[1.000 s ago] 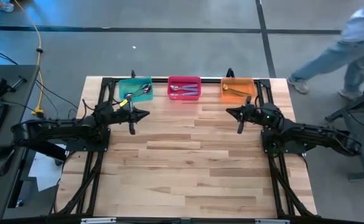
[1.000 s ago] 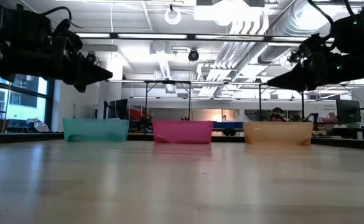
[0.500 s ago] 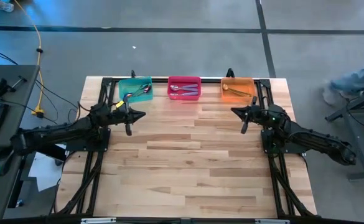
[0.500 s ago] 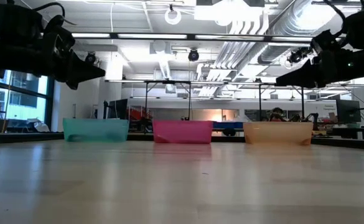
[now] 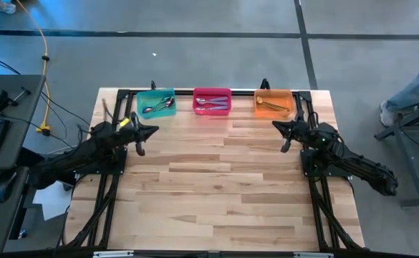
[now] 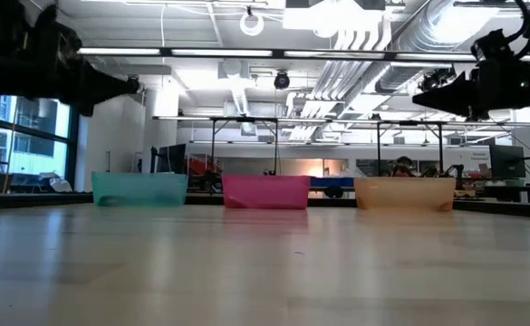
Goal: Sort silverware by color (type)
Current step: Return to Home Position
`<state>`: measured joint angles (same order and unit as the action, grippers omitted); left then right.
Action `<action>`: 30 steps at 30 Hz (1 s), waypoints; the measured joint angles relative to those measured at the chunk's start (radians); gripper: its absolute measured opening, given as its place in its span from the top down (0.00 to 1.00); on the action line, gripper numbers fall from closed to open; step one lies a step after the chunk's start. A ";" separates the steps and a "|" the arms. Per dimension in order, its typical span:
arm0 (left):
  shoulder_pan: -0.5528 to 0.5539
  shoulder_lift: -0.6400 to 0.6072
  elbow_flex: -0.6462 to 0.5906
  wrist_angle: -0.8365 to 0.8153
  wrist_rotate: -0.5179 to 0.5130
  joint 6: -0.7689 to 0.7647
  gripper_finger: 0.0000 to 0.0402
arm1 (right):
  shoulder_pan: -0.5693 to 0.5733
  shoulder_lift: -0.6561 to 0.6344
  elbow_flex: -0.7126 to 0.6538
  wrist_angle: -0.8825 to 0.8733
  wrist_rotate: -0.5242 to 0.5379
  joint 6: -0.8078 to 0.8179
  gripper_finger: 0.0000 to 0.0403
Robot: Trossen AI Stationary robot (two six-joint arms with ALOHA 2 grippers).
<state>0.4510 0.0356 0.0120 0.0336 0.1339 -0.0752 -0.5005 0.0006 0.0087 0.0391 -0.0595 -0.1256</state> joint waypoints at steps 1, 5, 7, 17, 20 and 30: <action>-0.005 -0.031 0.000 0.005 -0.002 0.009 1.00 | -0.002 0.003 0.000 -0.002 0.003 -0.004 1.00; -0.013 -0.026 0.000 -0.006 -0.025 0.024 1.00 | -0.011 0.001 0.000 -0.003 0.006 0.017 1.00; -0.014 -0.007 0.001 -0.007 -0.043 0.024 1.00 | -0.011 0.003 0.000 -0.002 0.006 0.027 1.00; -0.014 0.005 0.001 -0.015 -0.080 0.027 1.00 | -0.010 0.018 0.000 -0.018 0.006 0.101 1.00; -0.014 0.029 0.001 -0.012 -0.080 0.029 1.00 | -0.010 0.018 0.000 -0.018 0.006 0.094 1.00; -0.014 0.064 0.001 -0.014 -0.081 0.043 1.00 | -0.010 0.018 0.000 -0.018 0.006 0.092 1.00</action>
<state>0.4366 0.0998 0.0128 0.0196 0.0532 -0.0326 -0.5110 0.0185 0.0082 0.0216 -0.0532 -0.0338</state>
